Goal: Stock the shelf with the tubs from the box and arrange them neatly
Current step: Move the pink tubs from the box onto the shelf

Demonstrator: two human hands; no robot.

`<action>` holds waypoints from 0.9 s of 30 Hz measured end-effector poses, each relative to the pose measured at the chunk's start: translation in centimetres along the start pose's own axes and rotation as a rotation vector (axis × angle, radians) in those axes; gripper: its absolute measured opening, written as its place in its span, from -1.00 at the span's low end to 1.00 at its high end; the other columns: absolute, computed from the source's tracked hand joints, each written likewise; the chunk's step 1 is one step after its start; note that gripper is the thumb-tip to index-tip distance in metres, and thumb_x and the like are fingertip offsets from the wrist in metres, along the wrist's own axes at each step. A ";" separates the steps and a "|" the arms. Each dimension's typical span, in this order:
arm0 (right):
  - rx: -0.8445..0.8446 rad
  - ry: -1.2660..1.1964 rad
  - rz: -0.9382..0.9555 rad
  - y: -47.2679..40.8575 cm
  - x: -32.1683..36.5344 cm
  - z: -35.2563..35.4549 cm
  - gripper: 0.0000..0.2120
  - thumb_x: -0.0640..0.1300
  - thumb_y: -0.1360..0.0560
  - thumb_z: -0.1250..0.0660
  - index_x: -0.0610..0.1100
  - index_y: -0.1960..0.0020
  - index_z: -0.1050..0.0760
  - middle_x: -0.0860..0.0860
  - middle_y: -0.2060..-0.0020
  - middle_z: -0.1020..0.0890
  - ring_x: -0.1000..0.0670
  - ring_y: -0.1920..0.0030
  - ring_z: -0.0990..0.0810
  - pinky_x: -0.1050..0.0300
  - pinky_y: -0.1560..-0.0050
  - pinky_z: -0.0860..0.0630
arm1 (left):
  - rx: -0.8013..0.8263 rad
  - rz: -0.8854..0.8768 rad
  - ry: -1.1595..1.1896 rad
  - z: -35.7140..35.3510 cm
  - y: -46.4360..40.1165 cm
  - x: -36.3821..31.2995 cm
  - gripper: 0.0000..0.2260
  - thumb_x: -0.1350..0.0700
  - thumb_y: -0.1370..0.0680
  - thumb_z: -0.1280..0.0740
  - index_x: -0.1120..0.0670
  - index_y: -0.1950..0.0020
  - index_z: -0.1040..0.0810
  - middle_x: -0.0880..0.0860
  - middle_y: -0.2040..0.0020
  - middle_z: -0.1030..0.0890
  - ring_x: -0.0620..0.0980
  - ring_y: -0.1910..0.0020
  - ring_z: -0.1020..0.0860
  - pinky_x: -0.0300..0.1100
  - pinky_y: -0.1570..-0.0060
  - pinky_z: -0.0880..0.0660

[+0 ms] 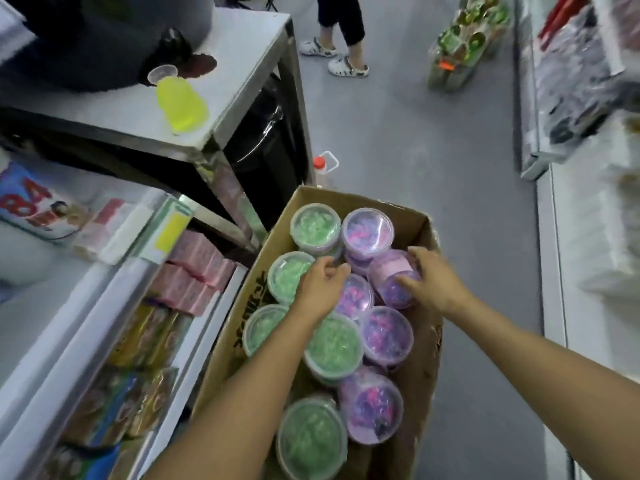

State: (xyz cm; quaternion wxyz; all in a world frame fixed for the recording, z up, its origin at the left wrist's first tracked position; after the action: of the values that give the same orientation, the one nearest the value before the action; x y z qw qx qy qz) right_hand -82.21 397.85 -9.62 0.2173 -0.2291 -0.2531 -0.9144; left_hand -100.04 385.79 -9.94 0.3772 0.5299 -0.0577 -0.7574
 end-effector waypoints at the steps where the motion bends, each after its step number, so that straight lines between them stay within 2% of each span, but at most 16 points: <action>1: 0.016 0.048 -0.026 -1.3 -0.2 -0.5 -0.31 0.05 -0.43 -0.41 -0.16 -0.44 -0.24 -0.20 -0.29 -0.45 -0.19 -0.31 -0.38 -0.10 -0.33 -0.33 | 0.007 0.017 0.015 -0.5 -1.9 -0.2 -0.55 -0.12 -0.54 -0.29 0.07 -0.35 -0.42 0.01 -0.19 -0.56 -0.05 -0.08 -0.51 -0.16 -0.06 -0.41; 3: 0.069 0.104 -0.099 -3.4 -0.7 -1.9 -0.19 0.14 -0.40 -0.42 -0.17 -0.48 -0.14 -0.23 -0.32 -0.40 -0.22 -0.34 -0.36 -0.11 -0.37 -0.27 | 0.026 0.050 0.037 -1.8 -5.3 -0.5 -0.61 -0.09 -0.55 -0.27 0.11 -0.27 -0.47 0.02 -0.10 -0.55 -0.01 -0.04 -0.49 -0.15 -0.02 -0.38; 5: 0.111 0.094 -0.195 -4.9 -1.4 -3.3 -0.10 0.20 -0.38 -0.41 -0.20 -0.49 -0.07 -0.26 -0.34 -0.37 -0.28 -0.32 -0.37 -0.11 -0.32 -0.34 | 0.036 0.099 0.039 -3.1 -7.9 -0.5 -0.67 -0.08 -0.55 -0.26 0.13 -0.17 -0.49 0.05 -0.01 -0.56 0.05 0.00 -0.51 -0.13 0.02 -0.41; 8: 0.127 0.098 -0.309 -6.4 -2.2 -5.3 -0.03 0.26 -0.36 -0.40 -0.25 -0.47 -0.01 -0.31 -0.33 -0.37 -0.33 -0.30 -0.39 -0.12 -0.25 -0.37 | 0.046 0.176 0.001 -4.9 -10.8 0.0 -0.55 -0.14 -0.55 -0.24 0.19 -0.24 -0.48 0.16 -0.10 -0.59 0.17 -0.07 -0.55 -0.01 -0.11 -0.48; 11: 0.095 0.147 -0.376 -7.4 -2.6 -6.6 0.12 0.35 -0.27 -0.41 -0.22 -0.50 0.09 -0.32 -0.33 -0.36 -0.32 -0.30 -0.38 -0.13 -0.24 -0.36 | 0.029 0.255 0.016 -5.8 -12.5 0.4 -0.50 -0.16 -0.55 -0.24 0.22 -0.29 -0.46 0.20 -0.14 -0.59 0.19 -0.07 -0.56 -0.04 -0.08 -0.49; 16: 0.018 0.285 -0.352 -7.8 -2.7 -7.3 0.15 0.38 -0.25 -0.38 -0.22 -0.51 0.13 -0.32 -0.30 -0.40 -0.30 -0.26 -0.41 -0.13 -0.21 -0.38 | 0.000 0.288 0.024 -5.8 -13.0 0.8 -0.59 -0.12 -0.53 -0.29 0.21 -0.14 -0.52 0.22 -0.06 -0.63 0.23 -0.02 -0.61 0.08 -0.11 -0.54; 20: -0.018 0.254 -0.349 -7.4 -2.5 -6.6 0.18 0.32 -0.23 -0.45 -0.21 -0.51 0.15 -0.32 -0.27 -0.42 -0.30 -0.25 -0.41 -0.14 -0.22 -0.39 | 0.010 0.289 0.269 -5.4 -11.8 0.2 -0.76 0.00 -0.51 -0.33 0.17 0.01 -0.54 0.21 -0.03 -0.63 0.21 0.00 -0.62 0.14 -0.07 -0.57; 23: -0.035 0.236 -0.309 -5.7 -2.1 -5.7 0.21 0.35 -0.22 -0.43 -0.18 -0.51 0.19 -0.29 -0.26 -0.42 -0.29 -0.26 -0.40 -0.13 -0.24 -0.37 | 0.020 0.270 0.345 -3.9 -10.0 0.1 -0.85 0.00 -0.51 -0.32 0.08 0.11 -0.54 0.20 -0.03 -0.64 0.17 -0.01 -0.62 0.15 -0.06 -0.57; 25: -0.054 0.183 -0.270 -3.7 -1.6 -4.7 0.20 0.35 -0.21 -0.43 -0.17 -0.52 0.17 -0.27 -0.30 -0.38 -0.29 -0.32 -0.34 -0.14 -0.30 -0.32 | 0.017 0.261 0.407 -2.7 -8.1 0.1 -0.87 0.00 -0.51 -0.32 0.04 0.10 -0.56 0.16 0.01 -0.65 0.11 0.05 -0.64 0.04 0.07 -0.61; 27: -0.082 0.075 -0.243 -1.5 -0.9 -3.4 0.18 0.34 -0.19 -0.44 -0.16 -0.51 0.12 -0.23 -0.39 -0.29 -0.27 -0.39 -0.27 -0.14 -0.36 -0.30 | 0.002 0.250 0.483 -1.4 -5.5 0.1 -0.87 0.00 -0.51 -0.33 0.03 0.03 -0.57 0.09 0.06 -0.65 0.04 0.13 -0.65 -0.11 0.29 -0.62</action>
State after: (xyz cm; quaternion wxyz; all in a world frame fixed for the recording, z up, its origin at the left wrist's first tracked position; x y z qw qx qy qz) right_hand -83.32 397.31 -13.26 0.1046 -0.1709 -0.2332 -0.9516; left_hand -101.68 390.10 -13.30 0.4702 0.6842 -0.0320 -0.5565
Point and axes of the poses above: each hand's wrist, its own y-axis away from the middle knuckle, its own z-axis out of the back of the hand, x = y × z, the point moved 5 cm from there along -y, towards the middle knuckle
